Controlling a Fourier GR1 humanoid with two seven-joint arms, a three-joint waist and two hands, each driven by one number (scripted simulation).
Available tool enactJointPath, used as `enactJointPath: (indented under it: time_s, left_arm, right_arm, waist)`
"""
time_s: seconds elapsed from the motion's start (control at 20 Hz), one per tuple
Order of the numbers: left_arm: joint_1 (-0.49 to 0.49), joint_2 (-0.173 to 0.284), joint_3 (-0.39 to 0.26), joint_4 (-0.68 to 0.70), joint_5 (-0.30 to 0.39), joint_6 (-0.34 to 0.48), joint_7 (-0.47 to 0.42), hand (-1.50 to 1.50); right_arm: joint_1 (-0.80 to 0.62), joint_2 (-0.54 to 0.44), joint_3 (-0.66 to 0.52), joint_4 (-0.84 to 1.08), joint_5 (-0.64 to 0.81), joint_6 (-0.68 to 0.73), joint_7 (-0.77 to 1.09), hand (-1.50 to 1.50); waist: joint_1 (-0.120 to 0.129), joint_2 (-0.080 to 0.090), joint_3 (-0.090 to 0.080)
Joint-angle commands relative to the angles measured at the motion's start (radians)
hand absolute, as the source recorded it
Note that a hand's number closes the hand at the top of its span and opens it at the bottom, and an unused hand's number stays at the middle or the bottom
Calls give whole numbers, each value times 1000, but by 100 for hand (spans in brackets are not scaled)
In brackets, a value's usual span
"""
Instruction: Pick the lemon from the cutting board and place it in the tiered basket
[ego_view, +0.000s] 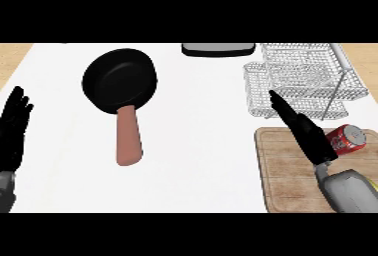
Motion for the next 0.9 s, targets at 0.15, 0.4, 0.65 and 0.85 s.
enactJointPath:
  time_s: [0.15,0.4,0.65,0.85]
  left_arm:
    - [-40,-58,-53,-70,-16,2,-25,0]
    - [-33,-135,-116,-119,-12,-9,-59,0]
    - [-33,-168,-154,-119,-31,0,-69,0]
    - [-33,-189,-168,-126,-46,21,-72,0]
  right_arm:
    - [-29,-23,-176,-214,-321,306,-353,150]
    - [44,-57,-347,-162,-584,507,-448,-150]
    - [102,-126,-287,-168,-750,913,-497,-150]
    - [141,-244,-428,-122,-784,1107,-563,-150]
  waist:
    - [-64,13,4]
    - [-82,32,6]
    - [-61,38,6]
    - [-70,38,8]
